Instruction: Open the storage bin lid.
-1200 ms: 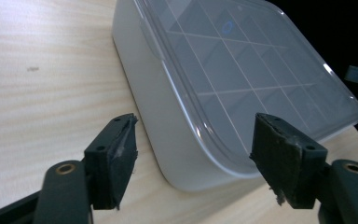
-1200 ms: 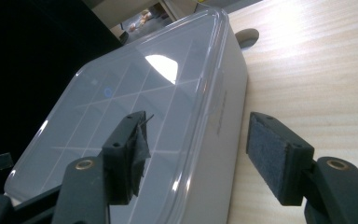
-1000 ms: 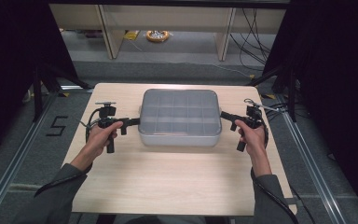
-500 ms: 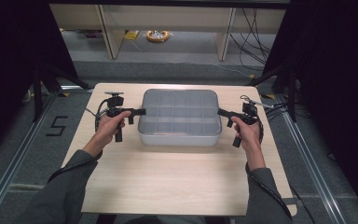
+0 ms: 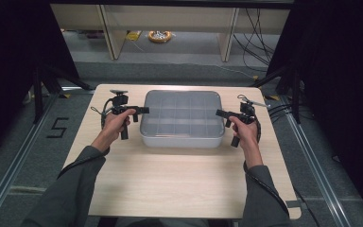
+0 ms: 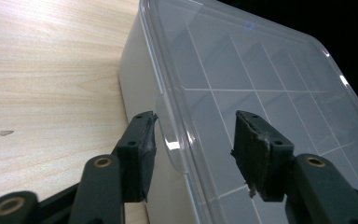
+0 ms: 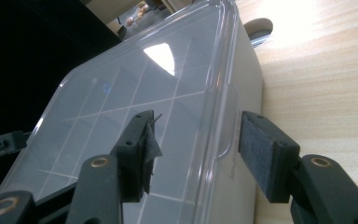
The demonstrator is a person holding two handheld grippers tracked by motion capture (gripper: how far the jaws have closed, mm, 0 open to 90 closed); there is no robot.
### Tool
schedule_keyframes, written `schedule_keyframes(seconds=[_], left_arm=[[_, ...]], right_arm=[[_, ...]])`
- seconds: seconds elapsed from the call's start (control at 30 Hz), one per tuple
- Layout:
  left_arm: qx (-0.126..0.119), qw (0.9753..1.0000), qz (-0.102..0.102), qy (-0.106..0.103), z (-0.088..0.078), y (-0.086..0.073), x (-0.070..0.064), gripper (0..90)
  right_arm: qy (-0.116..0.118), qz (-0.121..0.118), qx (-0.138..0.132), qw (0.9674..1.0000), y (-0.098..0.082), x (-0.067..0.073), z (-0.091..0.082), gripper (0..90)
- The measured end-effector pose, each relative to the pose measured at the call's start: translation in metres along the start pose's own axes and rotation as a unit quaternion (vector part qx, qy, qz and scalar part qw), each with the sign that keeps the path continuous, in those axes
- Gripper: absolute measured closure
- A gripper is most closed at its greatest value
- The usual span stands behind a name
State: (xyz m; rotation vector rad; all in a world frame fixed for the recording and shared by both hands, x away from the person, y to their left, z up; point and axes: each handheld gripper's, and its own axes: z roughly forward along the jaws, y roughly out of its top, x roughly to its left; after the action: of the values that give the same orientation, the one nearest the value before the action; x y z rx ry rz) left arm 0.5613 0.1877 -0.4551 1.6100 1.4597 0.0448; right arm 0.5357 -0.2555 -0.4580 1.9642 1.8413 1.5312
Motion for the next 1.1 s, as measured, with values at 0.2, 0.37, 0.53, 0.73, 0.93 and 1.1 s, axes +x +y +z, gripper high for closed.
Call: schedule_keyframes(seconds=[0.2, 0.37, 0.53, 0.73, 0.93, 1.1], left_arm=[[-0.002, 0.9998, -0.021, -0.002, 0.004, -0.001, 0.003, 55.8], [-0.01, 0.9996, -0.025, 0.001, 0.003, -0.003, 0.0, 56.9], [-0.015, 0.9996, -0.026, 0.005, 0.002, -0.004, -0.002, 57.5], [-0.022, 0.9995, -0.022, 0.008, 0.0, -0.004, -0.006, 58.2], [-0.025, 0.9995, -0.013, 0.012, -0.005, -0.003, -0.009, 58.9], [-0.032, 0.9994, -0.013, 0.001, -0.009, -0.002, -0.008, 61.4]], right_arm=[[0.009, 0.027, 0.004, 0.9996, -0.001, 0.002, 0.004, 49.2], [0.003, 0.029, -0.004, 0.9996, -0.001, 0.002, 0.004, 51.1], [0.01, 0.066, -0.001, 0.9978, -0.003, 0.0, 0.0, 58.2], [-0.002, 0.049, -0.029, 0.9984, -0.006, -0.002, -0.001, 66.2], [-0.011, 0.04, -0.042, 0.9983, -0.004, 0.002, -0.004, 66.9], [-0.017, 0.033, -0.06, 0.9975, -0.004, 0.002, -0.005, 70.9]])
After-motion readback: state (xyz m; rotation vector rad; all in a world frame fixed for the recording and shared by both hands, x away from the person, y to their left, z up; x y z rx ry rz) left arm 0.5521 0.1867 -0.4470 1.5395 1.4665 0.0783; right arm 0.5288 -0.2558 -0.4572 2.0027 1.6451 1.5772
